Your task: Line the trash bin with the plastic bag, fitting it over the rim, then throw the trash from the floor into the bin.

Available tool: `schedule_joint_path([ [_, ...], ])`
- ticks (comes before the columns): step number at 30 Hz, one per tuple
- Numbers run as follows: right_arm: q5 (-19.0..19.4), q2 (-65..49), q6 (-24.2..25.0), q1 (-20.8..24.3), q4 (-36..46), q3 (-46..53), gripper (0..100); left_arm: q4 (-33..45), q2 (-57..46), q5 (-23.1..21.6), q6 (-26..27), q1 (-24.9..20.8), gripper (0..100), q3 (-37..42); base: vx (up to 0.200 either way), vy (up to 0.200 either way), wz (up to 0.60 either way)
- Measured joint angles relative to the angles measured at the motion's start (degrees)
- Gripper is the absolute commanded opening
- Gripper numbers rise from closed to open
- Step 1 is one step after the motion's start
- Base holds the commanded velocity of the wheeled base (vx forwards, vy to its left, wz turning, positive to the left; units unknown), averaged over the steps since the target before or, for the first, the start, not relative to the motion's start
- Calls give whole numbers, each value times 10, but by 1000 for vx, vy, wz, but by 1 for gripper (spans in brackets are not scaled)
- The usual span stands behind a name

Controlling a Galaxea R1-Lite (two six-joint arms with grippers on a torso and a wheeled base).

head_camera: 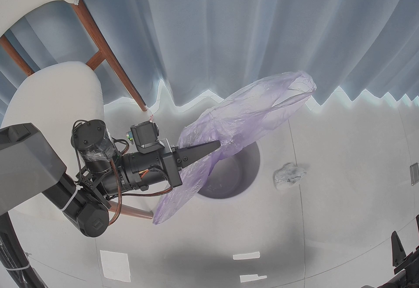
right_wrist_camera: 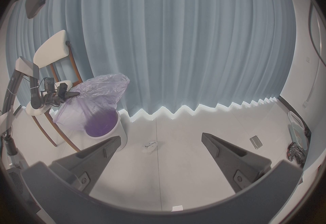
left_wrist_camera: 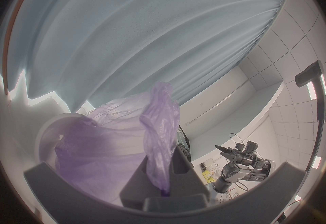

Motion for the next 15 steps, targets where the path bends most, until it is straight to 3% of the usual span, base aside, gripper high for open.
schedule_joint_path([
  [15, 0, 0, 0, 0, 0, 0, 100, 0, 8, -3, 1, 0, 0, 11, 0, 0, 0],
])
